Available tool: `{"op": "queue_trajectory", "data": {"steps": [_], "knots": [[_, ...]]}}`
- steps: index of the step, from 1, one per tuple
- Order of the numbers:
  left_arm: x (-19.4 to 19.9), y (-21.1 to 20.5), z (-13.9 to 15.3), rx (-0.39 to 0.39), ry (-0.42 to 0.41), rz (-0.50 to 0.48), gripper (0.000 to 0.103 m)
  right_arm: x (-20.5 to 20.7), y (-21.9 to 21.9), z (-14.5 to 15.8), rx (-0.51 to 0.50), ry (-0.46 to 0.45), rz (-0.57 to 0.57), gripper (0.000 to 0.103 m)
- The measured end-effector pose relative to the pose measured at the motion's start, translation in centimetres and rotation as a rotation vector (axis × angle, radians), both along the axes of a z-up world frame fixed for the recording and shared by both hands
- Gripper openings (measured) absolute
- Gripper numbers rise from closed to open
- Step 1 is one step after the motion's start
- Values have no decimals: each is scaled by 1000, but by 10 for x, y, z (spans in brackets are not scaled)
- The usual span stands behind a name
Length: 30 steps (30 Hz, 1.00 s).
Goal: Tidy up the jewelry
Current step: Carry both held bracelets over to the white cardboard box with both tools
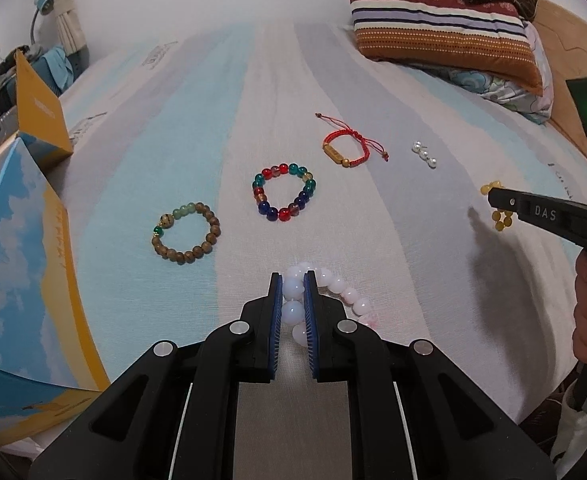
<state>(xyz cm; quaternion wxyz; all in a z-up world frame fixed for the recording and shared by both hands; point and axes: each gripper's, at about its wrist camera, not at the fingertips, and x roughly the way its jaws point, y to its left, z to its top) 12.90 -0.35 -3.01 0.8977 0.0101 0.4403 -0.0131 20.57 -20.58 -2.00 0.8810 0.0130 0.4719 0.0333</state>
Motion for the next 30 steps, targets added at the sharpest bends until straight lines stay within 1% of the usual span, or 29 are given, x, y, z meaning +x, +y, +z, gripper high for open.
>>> {"op": "queue_trajectory", "data": {"steps": [5, 9, 15, 22, 24, 30], "knots": [[-4, -1, 11, -1, -5, -3, 10, -8, 5, 13, -9, -13, 9, 9], [-6, -2, 26, -19, -23, -22, 10, -15, 7, 26, -7, -26, 17, 9], [-6, -2, 43, -1, -47, -13, 10, -25, 6, 47, -13, -43, 21, 9], [-7, -1, 62, -11, -65, -9, 10, -33, 7, 62, -14, -52, 26, 9], [-8, 1, 68, -35, -65, -13, 10, -35, 10, 67, -16, -56, 29, 9], [-12, 12, 91, -26, -82, 2, 10, -40, 23, 83, -15, -74, 46, 9]]}}
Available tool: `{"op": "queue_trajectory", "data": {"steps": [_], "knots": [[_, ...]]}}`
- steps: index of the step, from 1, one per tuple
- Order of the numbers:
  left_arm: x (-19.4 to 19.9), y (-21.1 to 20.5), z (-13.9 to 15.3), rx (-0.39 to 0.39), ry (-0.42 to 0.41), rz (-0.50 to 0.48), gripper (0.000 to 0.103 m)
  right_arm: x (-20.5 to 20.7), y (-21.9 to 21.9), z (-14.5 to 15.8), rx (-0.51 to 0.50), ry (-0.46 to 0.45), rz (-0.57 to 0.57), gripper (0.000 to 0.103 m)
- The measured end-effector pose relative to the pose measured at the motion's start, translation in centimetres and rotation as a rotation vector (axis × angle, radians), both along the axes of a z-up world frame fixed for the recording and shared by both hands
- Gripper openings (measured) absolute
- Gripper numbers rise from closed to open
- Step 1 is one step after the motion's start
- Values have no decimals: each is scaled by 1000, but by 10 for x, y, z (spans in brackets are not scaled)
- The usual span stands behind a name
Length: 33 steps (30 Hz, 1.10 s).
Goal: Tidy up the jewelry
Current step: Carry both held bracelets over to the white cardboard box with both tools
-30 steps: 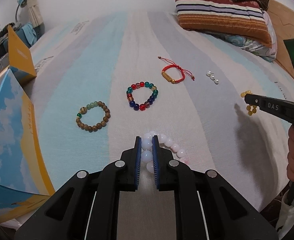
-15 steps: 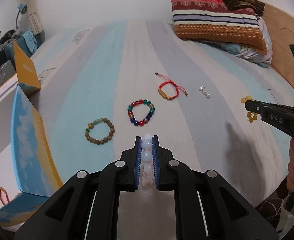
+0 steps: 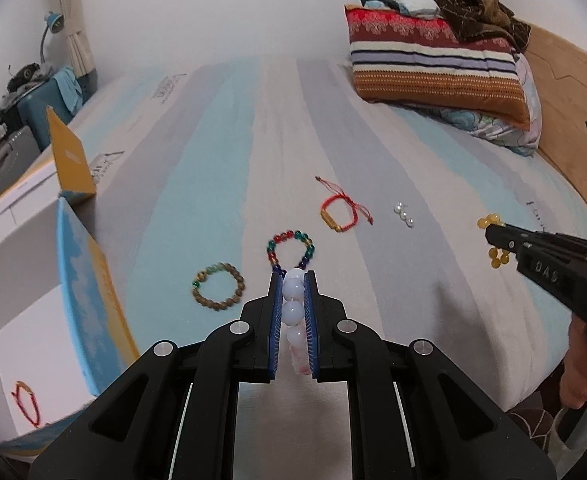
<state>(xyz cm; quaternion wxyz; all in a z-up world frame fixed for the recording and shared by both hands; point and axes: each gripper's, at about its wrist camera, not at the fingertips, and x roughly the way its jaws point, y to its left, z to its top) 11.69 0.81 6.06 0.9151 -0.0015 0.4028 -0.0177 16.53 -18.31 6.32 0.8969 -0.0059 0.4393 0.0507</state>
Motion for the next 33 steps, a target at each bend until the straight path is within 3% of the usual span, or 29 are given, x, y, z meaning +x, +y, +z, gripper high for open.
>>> {"op": "queue_trajectory", "data": {"steps": [18, 33], "knots": [[-24, 74, 56, 37, -53, 134, 10, -10, 95, 34, 9, -13, 135, 9], [-70, 180, 62, 49, -48, 318, 10, -30, 206, 49, 68, -23, 325, 9]]}}
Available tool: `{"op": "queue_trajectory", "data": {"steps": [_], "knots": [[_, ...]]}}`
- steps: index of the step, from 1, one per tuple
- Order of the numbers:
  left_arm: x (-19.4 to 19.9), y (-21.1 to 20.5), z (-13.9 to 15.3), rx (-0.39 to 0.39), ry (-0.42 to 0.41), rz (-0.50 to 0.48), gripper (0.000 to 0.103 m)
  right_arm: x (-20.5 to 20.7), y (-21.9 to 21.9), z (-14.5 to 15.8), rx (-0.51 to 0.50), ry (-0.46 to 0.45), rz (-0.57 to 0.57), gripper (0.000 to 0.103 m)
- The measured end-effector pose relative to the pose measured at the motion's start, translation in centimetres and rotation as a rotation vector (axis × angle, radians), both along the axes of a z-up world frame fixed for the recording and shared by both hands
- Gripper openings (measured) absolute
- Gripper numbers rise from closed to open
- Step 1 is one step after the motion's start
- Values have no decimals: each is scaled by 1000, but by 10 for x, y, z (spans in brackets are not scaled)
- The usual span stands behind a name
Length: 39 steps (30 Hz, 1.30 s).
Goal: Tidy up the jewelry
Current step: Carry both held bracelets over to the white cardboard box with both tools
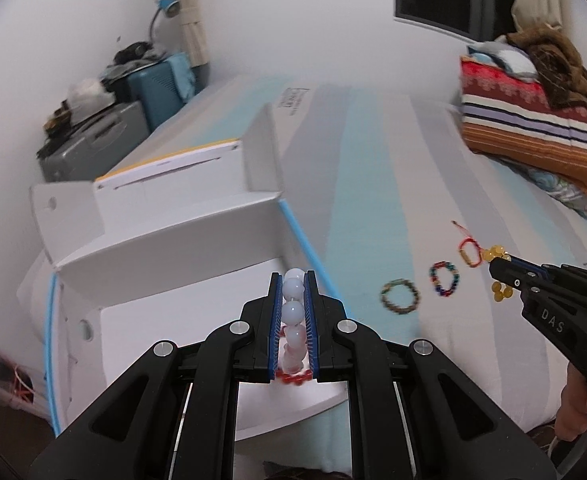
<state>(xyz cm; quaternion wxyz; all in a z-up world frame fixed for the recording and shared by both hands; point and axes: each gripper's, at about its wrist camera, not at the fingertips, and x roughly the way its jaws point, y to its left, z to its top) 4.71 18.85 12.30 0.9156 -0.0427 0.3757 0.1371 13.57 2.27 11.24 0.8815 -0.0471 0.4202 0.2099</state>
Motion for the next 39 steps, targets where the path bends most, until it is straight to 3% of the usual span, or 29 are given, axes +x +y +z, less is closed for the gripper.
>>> {"op": "queue_trajectory", "data": {"steps": [10, 17, 39], "knots": [[-31, 59, -9, -4, 13, 118, 10, -31, 80, 12, 42, 20, 184, 9], [-49, 91, -17, -7, 34, 178, 10, -45, 135, -2, 20, 42, 264, 9], [-69, 151, -78, -65, 131, 270, 10, -45, 205, -82, -100, 169, 293, 9]]}}
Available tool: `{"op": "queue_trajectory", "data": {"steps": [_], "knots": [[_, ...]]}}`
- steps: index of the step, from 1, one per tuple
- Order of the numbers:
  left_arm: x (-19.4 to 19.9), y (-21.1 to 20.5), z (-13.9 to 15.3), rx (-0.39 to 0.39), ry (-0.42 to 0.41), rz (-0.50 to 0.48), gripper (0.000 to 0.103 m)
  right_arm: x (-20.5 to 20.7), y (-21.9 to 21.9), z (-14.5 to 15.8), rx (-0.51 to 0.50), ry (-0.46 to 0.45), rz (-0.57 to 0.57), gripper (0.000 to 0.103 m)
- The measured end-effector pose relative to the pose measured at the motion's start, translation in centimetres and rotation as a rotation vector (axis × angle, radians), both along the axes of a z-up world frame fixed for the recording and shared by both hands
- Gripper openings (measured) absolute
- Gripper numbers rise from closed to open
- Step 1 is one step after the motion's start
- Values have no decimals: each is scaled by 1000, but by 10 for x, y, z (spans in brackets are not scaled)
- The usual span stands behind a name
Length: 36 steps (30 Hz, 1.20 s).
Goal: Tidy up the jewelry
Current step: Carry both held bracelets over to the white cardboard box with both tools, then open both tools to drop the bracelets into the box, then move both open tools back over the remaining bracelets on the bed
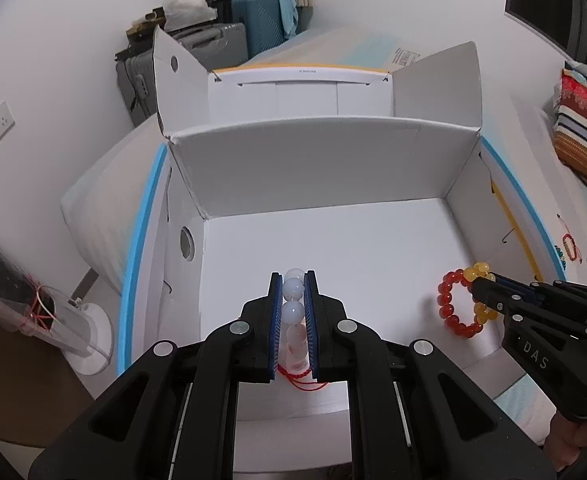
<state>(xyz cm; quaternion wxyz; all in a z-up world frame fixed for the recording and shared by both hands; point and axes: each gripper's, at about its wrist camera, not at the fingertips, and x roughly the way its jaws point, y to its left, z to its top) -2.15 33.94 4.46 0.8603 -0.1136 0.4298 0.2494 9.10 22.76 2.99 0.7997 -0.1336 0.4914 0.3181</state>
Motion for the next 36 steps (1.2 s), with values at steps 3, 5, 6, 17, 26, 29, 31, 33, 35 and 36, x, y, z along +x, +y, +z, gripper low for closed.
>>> {"op": "queue_trajectory", "data": {"steps": [3, 5, 6, 17, 26, 29, 31, 33, 35, 36], "knots": [[1, 1, -6, -6, 11, 2, 10, 0, 1, -5, -8, 8, 8, 9], [1, 2, -9, -9, 14, 6, 10, -1, 5, -8, -12, 9, 12, 9], [1, 3, -10, -10, 15, 8, 10, -2, 8, -9, -13, 12, 14, 9], [-12, 9, 3, 16, 8, 73, 52, -11, 5, 11, 60, 3, 28, 58], [-28, -1, 31, 64, -81, 81, 93, -10, -17, 40, 127, -58, -26, 95], [-29, -6, 36, 76, -91, 82, 97, -11, -24, 45, 118, -75, -42, 95], [-28, -10, 38, 76, -93, 78, 97, -12, -30, 49, 115, -91, -45, 95], [-28, -13, 40, 66, -102, 69, 97, -12, -38, 52, 118, -101, -53, 95], [-27, -19, 42, 57, -108, 60, 97, -11, -46, 54, 120, -104, -60, 95], [-26, -22, 43, 63, -113, 58, 97, -11, -50, 55, 122, -102, -63, 95]]}}
